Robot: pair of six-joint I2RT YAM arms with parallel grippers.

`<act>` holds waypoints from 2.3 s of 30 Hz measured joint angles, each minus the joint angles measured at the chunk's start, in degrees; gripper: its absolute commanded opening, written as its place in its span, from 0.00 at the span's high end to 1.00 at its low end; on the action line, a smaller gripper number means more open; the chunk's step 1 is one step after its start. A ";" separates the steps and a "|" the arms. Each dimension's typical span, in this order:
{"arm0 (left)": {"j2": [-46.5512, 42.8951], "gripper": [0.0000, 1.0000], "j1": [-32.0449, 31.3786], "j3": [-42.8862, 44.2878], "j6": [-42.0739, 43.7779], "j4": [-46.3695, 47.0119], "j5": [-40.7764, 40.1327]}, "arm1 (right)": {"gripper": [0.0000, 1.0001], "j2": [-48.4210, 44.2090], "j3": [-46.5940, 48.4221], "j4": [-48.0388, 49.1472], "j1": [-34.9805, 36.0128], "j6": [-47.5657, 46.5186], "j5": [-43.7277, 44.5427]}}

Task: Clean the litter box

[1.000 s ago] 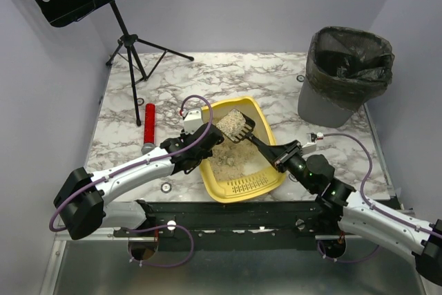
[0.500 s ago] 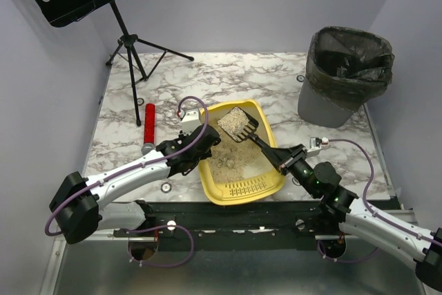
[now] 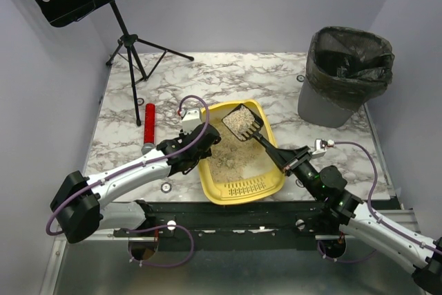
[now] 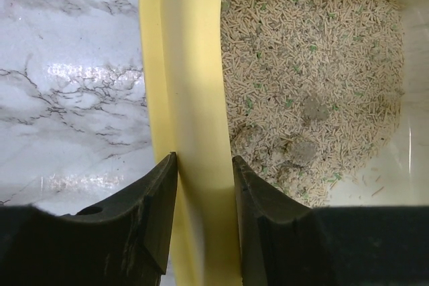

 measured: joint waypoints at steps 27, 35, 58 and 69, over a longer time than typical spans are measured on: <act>-0.15 0.55 0.63 0.00 1.33 0.44 0.85 | 0.99 -4.87 -1.36 -2.91 0.13 5.53 -4.90; -0.17 0.55 0.70 0.00 1.31 0.50 1.01 | 1.00 -7.78 -0.39 -11.52 0.07 9.27 -3.13; -1.03 0.54 1.03 0.00 3.13 1.05 2.08 | 0.99 -5.99 3.23 -16.55 0.02 4.44 -2.45; -1.68 0.54 1.03 -0.37 4.15 1.77 2.29 | 0.99 2.67 7.91 -19.56 0.13 -1.62 -5.31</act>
